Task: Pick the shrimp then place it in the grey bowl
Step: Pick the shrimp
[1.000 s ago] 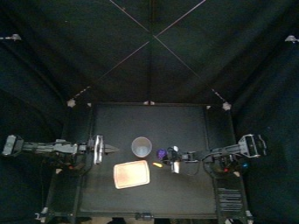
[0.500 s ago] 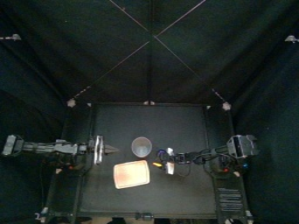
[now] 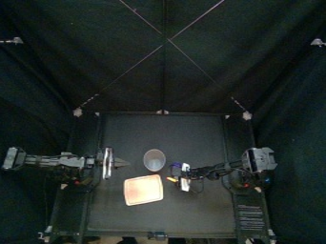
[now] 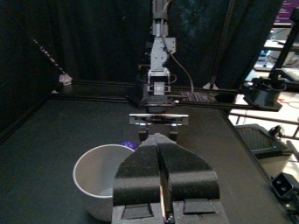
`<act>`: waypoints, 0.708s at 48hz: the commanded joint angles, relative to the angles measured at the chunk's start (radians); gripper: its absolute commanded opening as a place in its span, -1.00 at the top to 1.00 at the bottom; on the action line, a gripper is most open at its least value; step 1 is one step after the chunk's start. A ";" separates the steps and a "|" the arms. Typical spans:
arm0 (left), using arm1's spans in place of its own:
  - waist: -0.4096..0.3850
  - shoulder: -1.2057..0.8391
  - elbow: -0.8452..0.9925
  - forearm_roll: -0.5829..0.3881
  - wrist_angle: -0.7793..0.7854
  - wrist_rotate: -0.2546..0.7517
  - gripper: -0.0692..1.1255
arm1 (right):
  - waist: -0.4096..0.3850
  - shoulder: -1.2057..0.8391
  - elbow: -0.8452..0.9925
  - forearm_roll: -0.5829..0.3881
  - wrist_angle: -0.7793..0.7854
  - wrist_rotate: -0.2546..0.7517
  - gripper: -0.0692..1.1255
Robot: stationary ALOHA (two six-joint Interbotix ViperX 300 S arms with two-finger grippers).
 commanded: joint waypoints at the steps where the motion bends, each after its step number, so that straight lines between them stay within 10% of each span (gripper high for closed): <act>1: 0.002 0.005 -0.011 -0.002 -0.008 -0.002 0.75 | 0.002 -0.002 -0.026 0.006 -0.002 0.002 -0.58; 16: 0.002 0.003 -0.003 -0.002 -0.008 -0.002 0.75 | -0.003 0.034 -0.041 0.020 0.006 0.002 -0.53; 34: 0.000 0.003 0.006 -0.002 -0.008 -0.003 0.75 | 0.000 0.037 -0.049 0.023 0.006 0.002 -0.02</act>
